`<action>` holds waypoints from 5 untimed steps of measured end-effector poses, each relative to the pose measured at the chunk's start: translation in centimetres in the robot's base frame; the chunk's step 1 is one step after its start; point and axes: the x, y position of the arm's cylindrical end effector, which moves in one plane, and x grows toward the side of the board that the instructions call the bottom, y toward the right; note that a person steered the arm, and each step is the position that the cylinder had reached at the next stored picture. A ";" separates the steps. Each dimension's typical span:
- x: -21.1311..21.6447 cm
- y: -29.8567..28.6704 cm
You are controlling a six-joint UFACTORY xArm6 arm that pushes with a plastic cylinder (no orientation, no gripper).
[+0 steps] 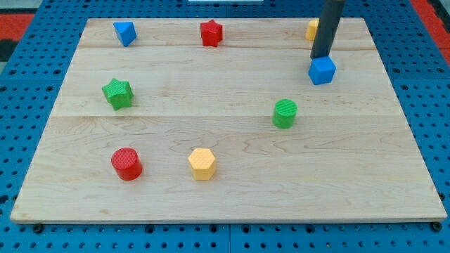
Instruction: Push the green star to the center left side of the board
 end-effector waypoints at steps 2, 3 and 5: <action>6.5 0.3; 8.8 0.8; 5.4 -3.4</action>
